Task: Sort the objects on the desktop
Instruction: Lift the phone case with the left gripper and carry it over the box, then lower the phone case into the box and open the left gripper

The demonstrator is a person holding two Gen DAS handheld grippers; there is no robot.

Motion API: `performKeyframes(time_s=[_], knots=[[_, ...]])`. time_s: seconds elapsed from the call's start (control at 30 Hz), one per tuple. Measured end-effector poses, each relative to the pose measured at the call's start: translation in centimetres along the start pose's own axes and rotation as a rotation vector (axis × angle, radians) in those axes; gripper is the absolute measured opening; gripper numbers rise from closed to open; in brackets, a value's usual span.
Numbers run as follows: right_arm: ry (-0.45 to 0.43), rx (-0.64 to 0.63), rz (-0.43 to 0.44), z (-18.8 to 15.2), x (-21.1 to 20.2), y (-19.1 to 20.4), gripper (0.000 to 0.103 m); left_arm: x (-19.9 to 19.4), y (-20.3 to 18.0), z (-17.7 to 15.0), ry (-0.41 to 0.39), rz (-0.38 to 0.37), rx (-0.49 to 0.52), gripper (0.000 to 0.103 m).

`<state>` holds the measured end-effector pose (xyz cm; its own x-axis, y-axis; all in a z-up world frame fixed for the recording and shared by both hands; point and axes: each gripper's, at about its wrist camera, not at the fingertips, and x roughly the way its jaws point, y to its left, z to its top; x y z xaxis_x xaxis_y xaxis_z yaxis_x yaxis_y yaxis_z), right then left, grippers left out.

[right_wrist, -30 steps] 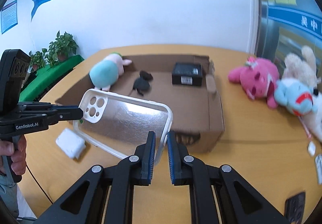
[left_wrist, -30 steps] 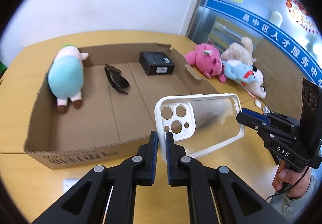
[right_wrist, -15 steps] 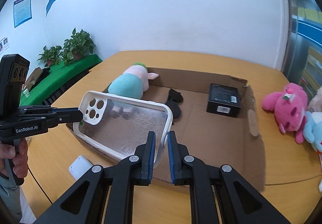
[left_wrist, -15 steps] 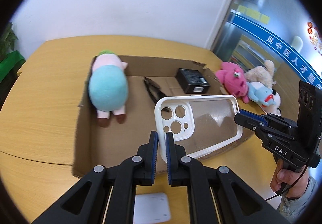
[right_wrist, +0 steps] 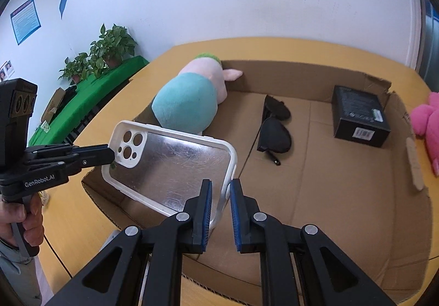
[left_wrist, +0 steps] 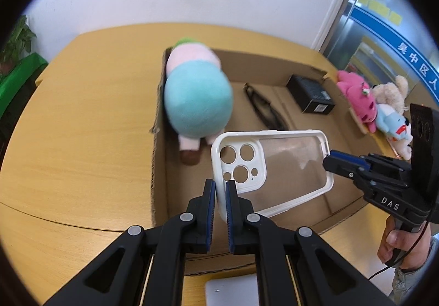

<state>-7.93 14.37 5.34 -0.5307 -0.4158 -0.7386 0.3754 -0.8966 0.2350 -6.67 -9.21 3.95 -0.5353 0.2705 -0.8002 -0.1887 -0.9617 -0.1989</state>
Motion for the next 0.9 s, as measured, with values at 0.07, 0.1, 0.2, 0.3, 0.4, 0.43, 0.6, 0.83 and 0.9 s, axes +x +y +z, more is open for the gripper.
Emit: performKeyframes(time_s=[0.07,0.1,0.2,0.3,0.4,0.43,0.6,0.83,0.9], knots=[[0.023,0.005,0.005,0.1,0.9,0.0,0.014,0.5,0.5,-0.1,0.016,0.012,0.002,0.007],[0.039,0.006,0.005,0.2,1.5,0.0,0.014,0.7,0.7,-0.1,0.024,0.020,0.004,0.007],[0.087,0.010,0.017,0.4,3.3,0.2,0.015,1.3,1.5,0.0,0.043,0.054,0.011,0.007],[0.127,0.007,0.035,0.3,4.9,0.6,0.015,1.9,2.3,0.3,0.070,0.081,0.014,0.007],[0.173,0.016,0.032,0.1,6.5,0.7,0.017,2.5,2.4,0.4,0.105,0.094,0.040,0.007],[0.185,0.026,0.033,0.0,7.0,0.6,0.018,2.8,2.1,0.4,0.119,0.116,0.065,0.007],[0.247,0.079,0.048,-0.3,8.7,-0.2,0.018,4.0,0.5,0.7,0.179,0.223,0.180,0.007],[0.308,0.092,0.035,-0.2,10.0,-0.1,0.018,5.7,-1.2,0.2,0.260,0.347,0.322,0.008],[0.313,0.098,0.038,-0.2,10.1,-0.2,0.018,6.0,-1.3,0.3,0.264,0.362,0.329,0.008]])
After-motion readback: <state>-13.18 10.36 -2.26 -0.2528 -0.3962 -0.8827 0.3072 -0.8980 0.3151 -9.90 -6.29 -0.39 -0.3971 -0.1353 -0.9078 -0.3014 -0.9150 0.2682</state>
